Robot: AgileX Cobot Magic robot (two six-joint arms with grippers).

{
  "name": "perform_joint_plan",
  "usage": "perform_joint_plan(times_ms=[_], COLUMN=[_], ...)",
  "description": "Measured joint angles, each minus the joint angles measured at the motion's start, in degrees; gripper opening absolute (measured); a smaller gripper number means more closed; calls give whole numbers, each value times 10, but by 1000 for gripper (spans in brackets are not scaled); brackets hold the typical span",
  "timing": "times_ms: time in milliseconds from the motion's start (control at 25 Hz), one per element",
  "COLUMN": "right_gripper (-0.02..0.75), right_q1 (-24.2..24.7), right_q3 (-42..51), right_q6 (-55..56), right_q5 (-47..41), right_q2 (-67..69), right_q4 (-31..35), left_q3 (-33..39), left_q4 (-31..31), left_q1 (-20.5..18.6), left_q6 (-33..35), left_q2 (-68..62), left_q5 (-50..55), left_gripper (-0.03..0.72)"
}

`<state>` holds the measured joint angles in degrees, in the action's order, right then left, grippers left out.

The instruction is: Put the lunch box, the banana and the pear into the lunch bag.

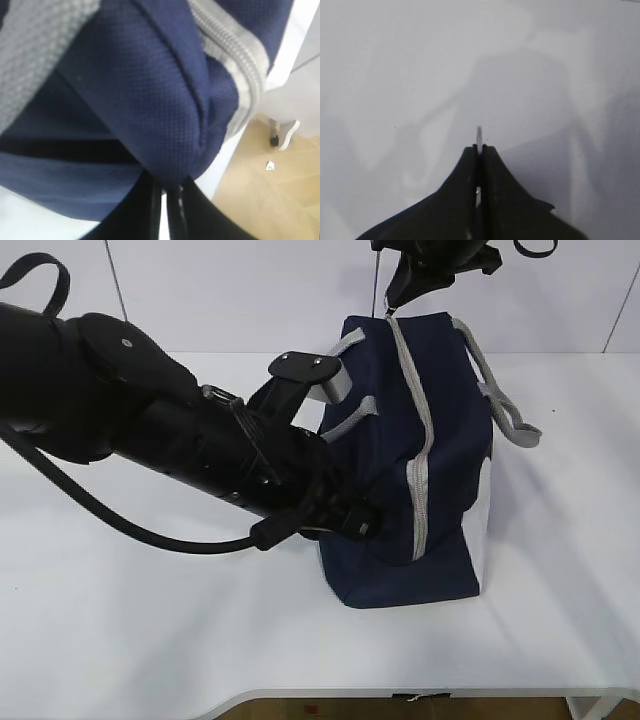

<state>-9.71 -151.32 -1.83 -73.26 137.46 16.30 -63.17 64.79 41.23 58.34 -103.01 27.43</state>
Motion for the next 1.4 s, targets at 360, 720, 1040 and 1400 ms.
perform_joint_plan(times_ms=[360,720,1040,1400], right_gripper=[6,6,6,6], right_q1=[0,0,0,0], right_q3=[-21,-21,-21,88], right_q6=[-78,-167,-194,-194], right_q5=[-11,-11,-13,3], right_q2=[2,3,4,-38], right_q4=[-15,-16,-13,-35], left_q3=[0,-1,-1,-1], left_q4=[-93,-144,-224,-307], left_q1=[-23,-34,-34,-34], left_q6=[0,0,0,0], left_q2=[0,0,0,0], left_q5=[15,21,21,21], left_gripper=[-8,-8,-8,-8])
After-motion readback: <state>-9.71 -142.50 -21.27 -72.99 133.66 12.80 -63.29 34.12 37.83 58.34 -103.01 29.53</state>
